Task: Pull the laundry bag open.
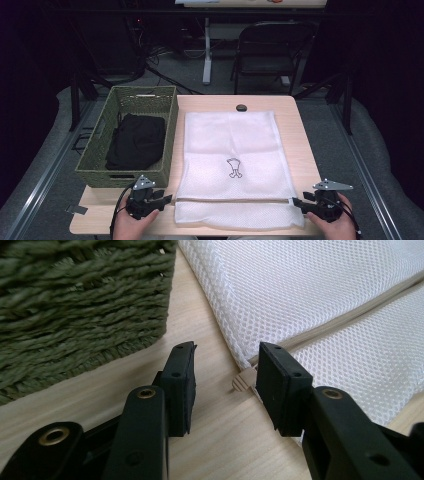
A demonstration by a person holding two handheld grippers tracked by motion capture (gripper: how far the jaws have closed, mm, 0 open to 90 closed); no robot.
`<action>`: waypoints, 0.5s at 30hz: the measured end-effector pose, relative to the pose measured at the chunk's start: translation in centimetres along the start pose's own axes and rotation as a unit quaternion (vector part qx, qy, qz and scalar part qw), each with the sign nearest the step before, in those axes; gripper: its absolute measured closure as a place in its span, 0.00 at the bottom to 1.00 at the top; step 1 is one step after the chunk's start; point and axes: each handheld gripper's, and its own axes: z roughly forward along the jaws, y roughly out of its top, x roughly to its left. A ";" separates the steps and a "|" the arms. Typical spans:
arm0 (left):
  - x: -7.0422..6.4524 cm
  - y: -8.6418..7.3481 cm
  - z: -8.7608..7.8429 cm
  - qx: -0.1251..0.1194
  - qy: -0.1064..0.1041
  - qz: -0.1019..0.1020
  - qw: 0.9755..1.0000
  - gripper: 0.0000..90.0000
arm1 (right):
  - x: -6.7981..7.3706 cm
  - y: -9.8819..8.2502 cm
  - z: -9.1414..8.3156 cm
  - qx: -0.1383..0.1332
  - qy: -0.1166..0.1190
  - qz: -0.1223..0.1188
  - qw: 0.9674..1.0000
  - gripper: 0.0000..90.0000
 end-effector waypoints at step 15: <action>-0.1 0.0 -0.6 -0.024 0.006 0.007 1.000 0.61 | 1.3 0.8 -0.2 -0.009 -0.009 -0.039 0.999 0.51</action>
